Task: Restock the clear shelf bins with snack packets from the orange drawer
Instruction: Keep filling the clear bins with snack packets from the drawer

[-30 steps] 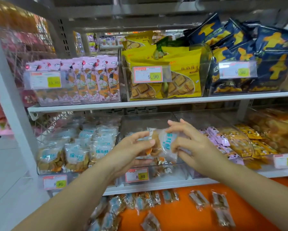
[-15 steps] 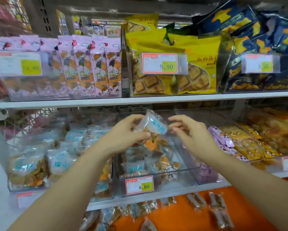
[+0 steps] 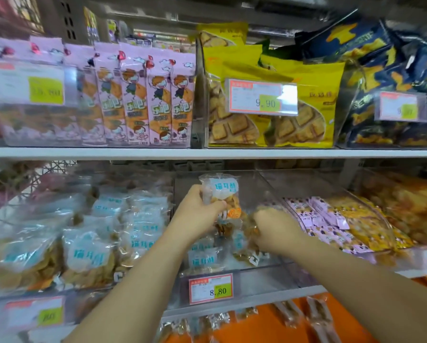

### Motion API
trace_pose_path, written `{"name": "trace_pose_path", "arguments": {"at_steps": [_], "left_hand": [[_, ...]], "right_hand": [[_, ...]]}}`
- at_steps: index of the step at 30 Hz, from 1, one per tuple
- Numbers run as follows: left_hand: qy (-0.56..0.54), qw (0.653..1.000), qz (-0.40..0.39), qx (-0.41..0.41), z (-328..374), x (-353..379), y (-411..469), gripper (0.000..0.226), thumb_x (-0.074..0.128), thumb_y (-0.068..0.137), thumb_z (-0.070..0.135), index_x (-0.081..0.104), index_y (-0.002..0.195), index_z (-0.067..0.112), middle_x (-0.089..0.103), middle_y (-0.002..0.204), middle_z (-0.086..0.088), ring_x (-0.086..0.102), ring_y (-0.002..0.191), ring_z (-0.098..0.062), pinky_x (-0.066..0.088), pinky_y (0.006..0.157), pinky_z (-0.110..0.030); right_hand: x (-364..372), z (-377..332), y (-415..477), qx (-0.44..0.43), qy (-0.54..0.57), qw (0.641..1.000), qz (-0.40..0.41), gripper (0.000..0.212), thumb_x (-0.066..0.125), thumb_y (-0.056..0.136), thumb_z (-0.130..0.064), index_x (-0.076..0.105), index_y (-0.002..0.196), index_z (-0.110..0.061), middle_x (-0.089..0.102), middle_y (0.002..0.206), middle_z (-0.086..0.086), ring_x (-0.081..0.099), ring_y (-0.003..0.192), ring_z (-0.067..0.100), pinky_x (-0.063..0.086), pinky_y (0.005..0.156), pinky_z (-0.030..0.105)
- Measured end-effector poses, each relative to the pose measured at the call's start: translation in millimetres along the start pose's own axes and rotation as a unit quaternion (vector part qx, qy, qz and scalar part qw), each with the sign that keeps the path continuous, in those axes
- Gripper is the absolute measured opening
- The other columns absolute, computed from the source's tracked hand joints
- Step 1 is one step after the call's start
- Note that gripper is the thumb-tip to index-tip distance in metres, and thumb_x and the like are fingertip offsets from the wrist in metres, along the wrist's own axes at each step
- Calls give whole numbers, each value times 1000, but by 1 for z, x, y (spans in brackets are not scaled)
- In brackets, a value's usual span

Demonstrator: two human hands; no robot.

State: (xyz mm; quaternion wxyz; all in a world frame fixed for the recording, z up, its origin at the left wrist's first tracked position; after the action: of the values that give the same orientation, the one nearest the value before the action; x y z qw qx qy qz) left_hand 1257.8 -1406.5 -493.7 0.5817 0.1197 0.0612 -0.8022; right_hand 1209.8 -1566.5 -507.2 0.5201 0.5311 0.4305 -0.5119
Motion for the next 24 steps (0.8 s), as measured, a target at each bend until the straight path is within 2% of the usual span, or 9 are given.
{"name": "trace_pose_path", "arguments": {"at_steps": [4,8,12,15,17,19,21,23,24], "left_hand": [[-91,995,26,-30,4,-3,-3,25,63,90,30,53,108,15,60,109,0,62,94,-14,58,81,-41],[-110,993,50,-18,7,-5,-6,24,63,90,33,55,109,20,62,109,0,64,90,-13,59,78,-37],[-55,996,67,18,5,-4,-9,22,65,88,30,55,107,24,67,104,5,64,94,-12,54,89,-43],[-66,997,31,29,5,3,-12,32,66,88,28,52,116,27,68,103,5,67,89,-9,55,82,-36],[-105,994,-23,8,8,11,-17,25,63,90,27,56,115,28,69,101,4,68,79,-5,52,62,-25],[-154,986,-52,-31,10,14,-19,24,55,95,35,58,117,28,68,105,2,69,84,-11,50,59,-25],[-192,977,-80,-48,10,14,-21,34,51,93,51,57,118,28,66,108,3,67,93,-16,54,68,-31],[-123,988,-90,-4,8,13,-18,49,63,77,64,53,114,34,63,108,11,64,97,-10,55,83,-36],[-80,994,-75,20,7,12,-18,51,71,71,60,50,112,36,62,109,13,63,99,-9,54,88,-38]], "right_hand": [[-20,22,-17,49,148,985,72,9,64,80,-27,58,87,-26,62,95,-2,61,92,21,48,73,28],[-39,49,-34,97,306,938,131,21,76,76,-21,56,80,-28,60,80,-10,55,75,7,39,59,14],[-51,55,-44,103,464,864,165,19,77,77,-15,63,88,-21,63,84,-3,59,74,7,47,66,17],[-55,37,-45,52,592,797,108,14,72,80,-7,67,91,-15,70,83,0,65,70,2,51,65,12],[-49,27,-41,45,598,797,78,13,71,81,-7,67,91,-14,72,82,-1,67,70,1,50,63,12],[-42,23,-37,55,605,791,67,15,71,81,-8,67,96,-11,73,82,0,68,71,4,51,63,14],[-36,21,-33,56,613,786,59,17,71,80,-7,66,97,-10,73,84,3,69,72,7,53,64,17],[-34,18,-30,42,612,788,49,16,73,79,-8,66,93,-13,73,87,6,70,76,10,55,69,21],[-35,15,-28,32,612,789,45,17,74,78,-9,67,93,-14,73,89,8,70,78,11,56,73,23]]}}
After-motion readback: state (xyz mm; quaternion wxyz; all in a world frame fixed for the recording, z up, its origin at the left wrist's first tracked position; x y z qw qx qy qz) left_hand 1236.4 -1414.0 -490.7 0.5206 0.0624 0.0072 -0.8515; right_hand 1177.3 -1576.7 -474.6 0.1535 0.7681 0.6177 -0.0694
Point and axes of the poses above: each hand's wrist, its own y-axis towards the middle knuckle, its own x-axis out of the palm, z = x × y, the point moved 3 cm from there along y, towards the middle knuckle
